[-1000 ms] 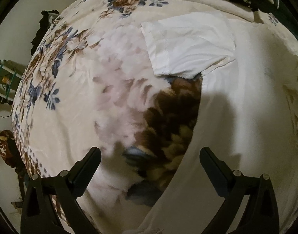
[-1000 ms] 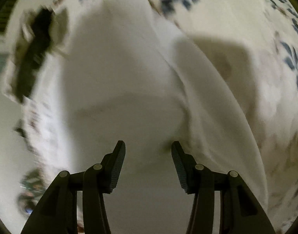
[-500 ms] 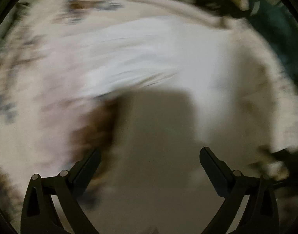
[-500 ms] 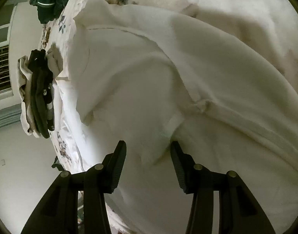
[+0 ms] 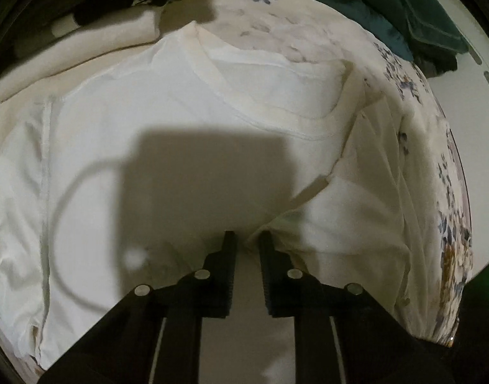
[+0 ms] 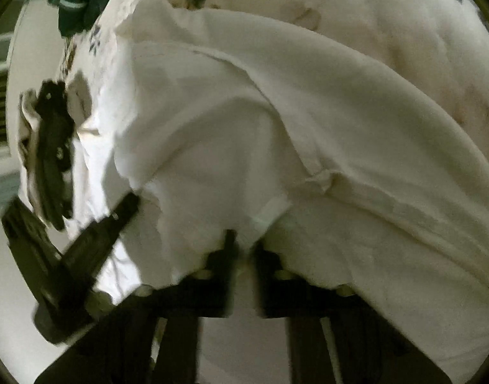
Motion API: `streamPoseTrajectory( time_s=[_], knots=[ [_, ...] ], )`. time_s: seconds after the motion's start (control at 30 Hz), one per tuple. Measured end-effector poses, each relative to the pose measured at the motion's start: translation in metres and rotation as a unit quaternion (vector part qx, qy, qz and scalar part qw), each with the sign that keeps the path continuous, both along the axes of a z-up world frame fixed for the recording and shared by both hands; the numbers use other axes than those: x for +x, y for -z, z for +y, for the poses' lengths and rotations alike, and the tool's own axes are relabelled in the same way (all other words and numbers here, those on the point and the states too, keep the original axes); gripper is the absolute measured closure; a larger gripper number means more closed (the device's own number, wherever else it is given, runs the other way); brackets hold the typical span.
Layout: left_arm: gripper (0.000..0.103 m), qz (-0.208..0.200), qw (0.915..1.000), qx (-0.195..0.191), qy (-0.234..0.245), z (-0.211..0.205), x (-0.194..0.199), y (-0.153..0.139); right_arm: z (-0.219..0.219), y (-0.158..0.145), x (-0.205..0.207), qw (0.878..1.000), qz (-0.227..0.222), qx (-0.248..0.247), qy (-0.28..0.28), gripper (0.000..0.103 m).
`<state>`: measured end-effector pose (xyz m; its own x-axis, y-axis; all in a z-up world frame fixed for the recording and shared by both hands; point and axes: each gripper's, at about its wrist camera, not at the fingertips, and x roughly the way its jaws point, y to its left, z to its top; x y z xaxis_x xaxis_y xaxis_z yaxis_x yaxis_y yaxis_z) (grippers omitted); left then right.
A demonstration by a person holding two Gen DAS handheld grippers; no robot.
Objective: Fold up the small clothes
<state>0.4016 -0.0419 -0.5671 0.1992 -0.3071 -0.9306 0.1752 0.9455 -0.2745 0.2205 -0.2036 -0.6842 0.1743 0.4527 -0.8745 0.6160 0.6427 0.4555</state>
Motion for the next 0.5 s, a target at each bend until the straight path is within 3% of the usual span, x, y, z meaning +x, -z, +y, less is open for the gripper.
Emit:
streamPoseTrajectory(
  time_s=[0.23, 0.33, 0.4, 0.43, 0.47, 0.5],
  knots=[
    [0.091, 0.004, 0.9996, 0.017, -0.022, 0.024, -0.009, -0.006, 0.001, -0.012, -0.017, 0.997, 0.021, -0.048, -0.058, 0.103],
    [0.09, -0.011, 0.9985, 0.041, -0.034, 0.024, -0.013, -0.013, -0.003, -0.023, -0.019, 0.997, 0.017, -0.036, -0.062, 0.098],
    [0.086, -0.021, 0.997, 0.06, -0.044, 0.032, -0.02, -0.02, -0.001, -0.035, -0.017, 0.996, 0.001, -0.045, -0.076, 0.076],
    [0.073, -0.026, 0.9956, 0.076, -0.048, 0.034, -0.022, -0.021, 0.001, -0.042, -0.016, 0.995, -0.018, -0.048, -0.081, 0.057],
    [0.067, -0.034, 0.9942, 0.088, -0.052, 0.038, -0.026, -0.024, 0.006, -0.049, -0.012, 0.994, -0.035, -0.053, -0.092, 0.051],
    [0.052, -0.041, 0.9931, 0.094, -0.057, 0.041, -0.029, -0.025, 0.012, -0.053, -0.006, 0.991, -0.047, -0.06, -0.11, 0.051]
  ],
)
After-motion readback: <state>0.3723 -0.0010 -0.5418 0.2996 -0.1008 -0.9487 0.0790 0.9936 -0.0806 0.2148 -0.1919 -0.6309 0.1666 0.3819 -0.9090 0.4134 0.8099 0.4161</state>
